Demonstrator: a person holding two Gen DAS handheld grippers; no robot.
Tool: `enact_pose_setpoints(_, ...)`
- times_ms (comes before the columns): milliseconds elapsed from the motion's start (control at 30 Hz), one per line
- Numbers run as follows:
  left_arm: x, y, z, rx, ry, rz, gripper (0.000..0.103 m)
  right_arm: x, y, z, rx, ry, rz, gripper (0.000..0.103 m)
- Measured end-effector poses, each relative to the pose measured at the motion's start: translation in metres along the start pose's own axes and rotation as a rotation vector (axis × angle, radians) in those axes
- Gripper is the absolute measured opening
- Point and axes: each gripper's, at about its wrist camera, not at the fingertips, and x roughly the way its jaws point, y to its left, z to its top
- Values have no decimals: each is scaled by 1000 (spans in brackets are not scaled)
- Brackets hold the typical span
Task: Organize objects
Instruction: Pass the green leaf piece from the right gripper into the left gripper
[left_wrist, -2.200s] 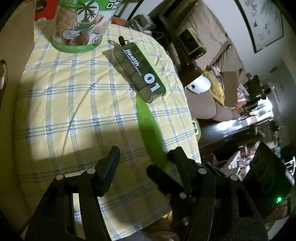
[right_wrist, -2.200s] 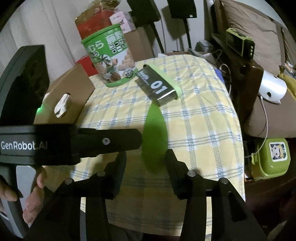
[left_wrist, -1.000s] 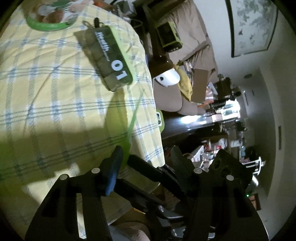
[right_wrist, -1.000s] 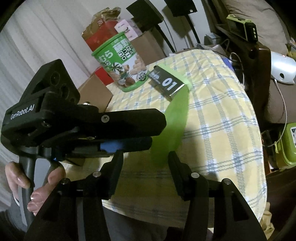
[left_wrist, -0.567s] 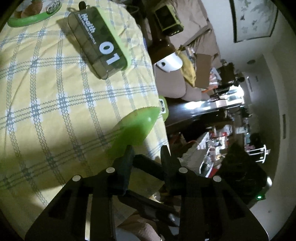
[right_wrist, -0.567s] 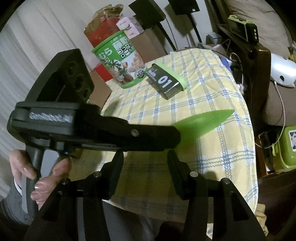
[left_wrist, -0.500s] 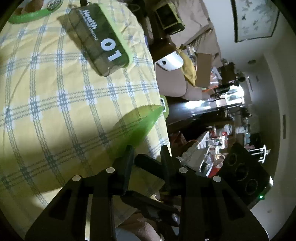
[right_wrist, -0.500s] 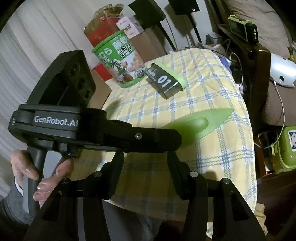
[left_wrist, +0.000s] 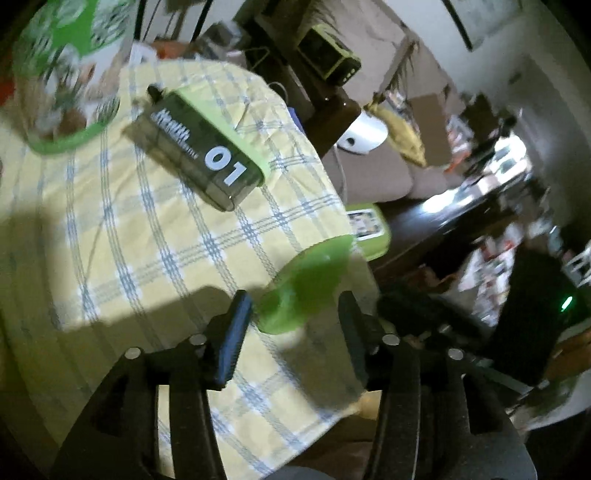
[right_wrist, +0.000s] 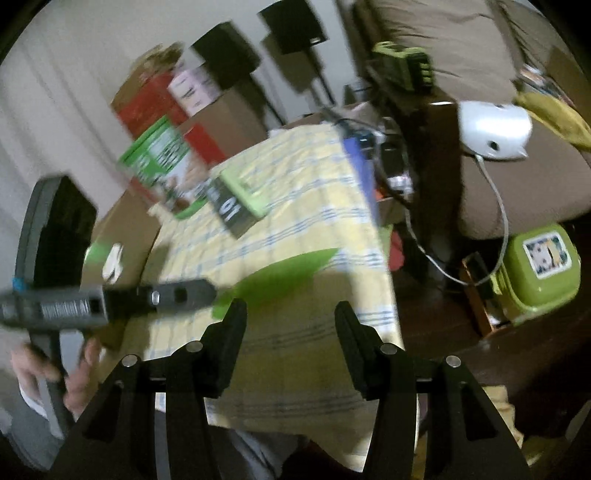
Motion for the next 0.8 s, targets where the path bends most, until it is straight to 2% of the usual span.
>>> enact_pose_setpoints(100, 1, -11, -5, 85, -13, 65, 55, -5, -8, 0, 29, -7, -4, 52)
enact_pose_setpoints(233, 0, -23, -8, 152, -14, 67, 68, -11, -14, -1, 38, -4, -18, 54)
enact_pose_setpoints(400, 7, -37, -9, 236, 9, 114, 68, -15, -19, 0, 64, -3, -48, 61)
enact_pose_setpoints(600, 22, -53, -11, 312, 28, 149, 68, -19, -23, -3, 78, -6, -50, 61)
enact_pose_setpoints(700, 26, -58, -13, 352, 31, 154, 66, -21, -25, -5, 80, -4, -54, 61)
enact_pose_setpoints(800, 27, -62, -13, 378, 20, 186, 44, -21, -27, -8, 90, 1, -53, 61)
